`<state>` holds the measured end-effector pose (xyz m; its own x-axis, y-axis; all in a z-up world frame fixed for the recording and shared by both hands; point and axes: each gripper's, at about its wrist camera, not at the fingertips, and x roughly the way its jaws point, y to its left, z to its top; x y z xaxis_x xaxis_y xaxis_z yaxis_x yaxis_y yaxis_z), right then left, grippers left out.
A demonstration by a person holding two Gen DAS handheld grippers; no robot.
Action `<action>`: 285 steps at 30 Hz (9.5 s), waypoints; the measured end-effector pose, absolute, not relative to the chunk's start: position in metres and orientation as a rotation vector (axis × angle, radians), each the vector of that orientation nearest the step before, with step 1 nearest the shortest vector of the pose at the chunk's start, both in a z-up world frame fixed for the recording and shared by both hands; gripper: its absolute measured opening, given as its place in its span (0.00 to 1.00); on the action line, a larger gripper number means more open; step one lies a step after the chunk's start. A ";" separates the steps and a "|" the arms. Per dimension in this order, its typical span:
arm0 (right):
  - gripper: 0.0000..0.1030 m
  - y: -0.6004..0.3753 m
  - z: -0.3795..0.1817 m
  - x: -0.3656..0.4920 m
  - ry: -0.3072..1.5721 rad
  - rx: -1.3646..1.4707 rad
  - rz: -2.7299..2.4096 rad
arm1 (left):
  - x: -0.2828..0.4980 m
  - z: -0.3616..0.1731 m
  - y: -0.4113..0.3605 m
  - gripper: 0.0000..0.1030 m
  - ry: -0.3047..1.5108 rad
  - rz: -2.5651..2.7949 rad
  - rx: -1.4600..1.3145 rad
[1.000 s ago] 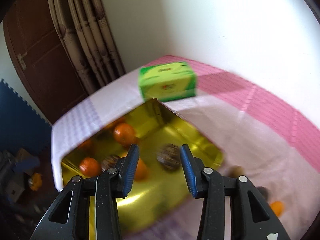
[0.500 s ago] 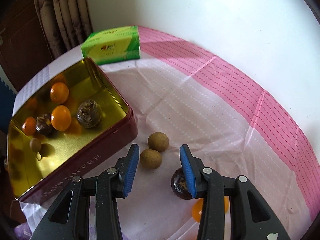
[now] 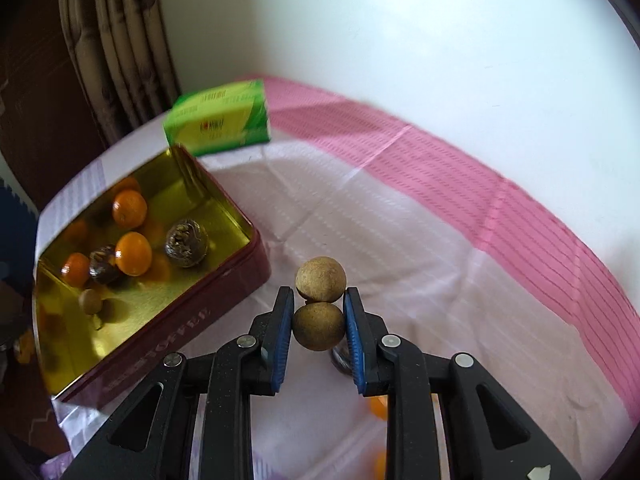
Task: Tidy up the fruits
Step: 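Grasp two tan round fruits together with the right tool, then grasp a mandarin with the left tool and lift it, then carry the mandarin into the gold tin and open the left tool, then withdraw the left tool from the tin while the right tool holds the tan fruits, then lower the tan fruits into the gold tin and open the right tool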
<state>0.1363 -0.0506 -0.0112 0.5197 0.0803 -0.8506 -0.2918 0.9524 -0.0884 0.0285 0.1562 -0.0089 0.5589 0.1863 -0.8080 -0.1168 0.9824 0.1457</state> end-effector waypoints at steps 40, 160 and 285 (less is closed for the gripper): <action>0.22 -0.300 -0.022 -0.020 0.924 0.041 -0.266 | 0.102 -0.021 -0.075 0.76 1.046 -0.442 0.102; 0.27 -0.294 -0.026 -0.013 0.945 -0.032 -0.292 | 0.080 -0.042 0.115 0.41 0.948 0.060 0.169; 0.38 0.056 -0.003 0.094 0.944 -0.027 0.441 | 0.011 -0.005 0.170 0.82 0.937 0.231 -0.028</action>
